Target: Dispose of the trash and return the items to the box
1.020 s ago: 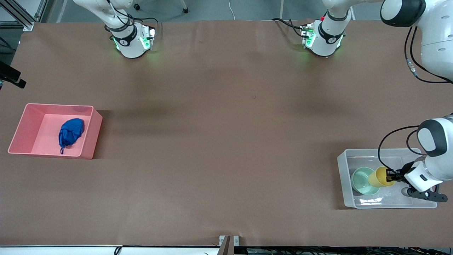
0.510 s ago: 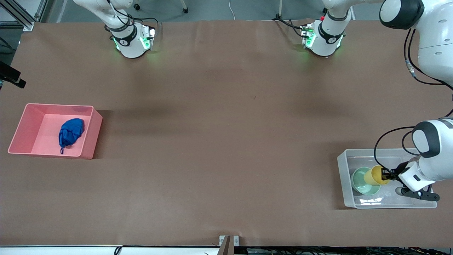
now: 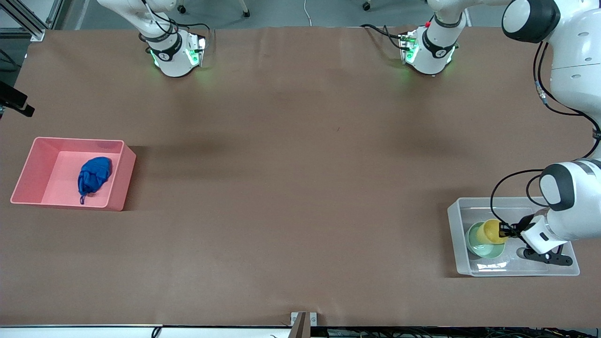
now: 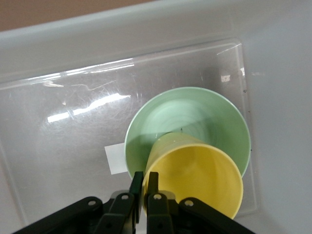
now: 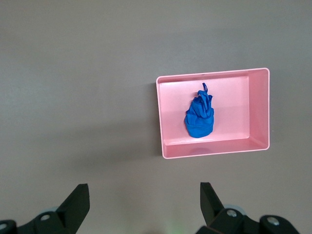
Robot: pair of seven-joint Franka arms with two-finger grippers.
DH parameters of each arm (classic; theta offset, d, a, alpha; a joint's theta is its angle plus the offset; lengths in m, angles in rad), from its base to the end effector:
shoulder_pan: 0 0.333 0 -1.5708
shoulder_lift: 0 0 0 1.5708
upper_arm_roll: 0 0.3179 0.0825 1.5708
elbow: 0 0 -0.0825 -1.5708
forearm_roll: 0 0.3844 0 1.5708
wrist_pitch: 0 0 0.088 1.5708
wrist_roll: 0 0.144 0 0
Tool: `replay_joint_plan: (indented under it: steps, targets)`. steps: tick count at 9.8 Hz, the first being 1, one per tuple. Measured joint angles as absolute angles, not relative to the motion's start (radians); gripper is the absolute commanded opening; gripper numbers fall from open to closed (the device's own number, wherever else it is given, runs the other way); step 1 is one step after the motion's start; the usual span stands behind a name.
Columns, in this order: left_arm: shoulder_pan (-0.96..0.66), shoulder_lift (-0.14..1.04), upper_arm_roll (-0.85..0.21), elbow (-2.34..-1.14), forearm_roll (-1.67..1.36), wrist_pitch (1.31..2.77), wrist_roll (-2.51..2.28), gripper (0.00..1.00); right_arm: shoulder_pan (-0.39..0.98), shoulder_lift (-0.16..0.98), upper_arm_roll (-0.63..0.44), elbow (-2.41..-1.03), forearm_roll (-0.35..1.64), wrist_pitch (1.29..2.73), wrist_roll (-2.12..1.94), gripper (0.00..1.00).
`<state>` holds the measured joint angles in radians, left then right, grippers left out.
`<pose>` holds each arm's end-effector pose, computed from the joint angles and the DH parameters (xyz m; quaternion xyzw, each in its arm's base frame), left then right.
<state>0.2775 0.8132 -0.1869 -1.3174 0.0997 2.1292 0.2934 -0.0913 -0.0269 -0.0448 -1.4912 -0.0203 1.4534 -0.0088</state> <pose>0.7392 0.1025 0.2201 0.9948 -0.0983 0.0109 0.0235 0.5284 -0.0759 0.6310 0.9978 -0.0647 -0.0061 0.0091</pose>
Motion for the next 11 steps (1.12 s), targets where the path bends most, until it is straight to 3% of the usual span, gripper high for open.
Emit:
replay_joint_plan:
  steps: [3, 11]
  targets:
    - [0.262, 0.742, -0.193, -1.308, 0.1, 2.124, 0.293, 1.0, -0.091, -0.027, -0.045, -1.491, -0.02, 1.453, -0.009, 1.0]
    - [0.242, 0.219, -0.238, -1.369, 0.1, 1.716, 0.219, 1.0, -0.091, -0.027, -0.046, -1.491, -0.02, 1.453, -0.009, 1.0]
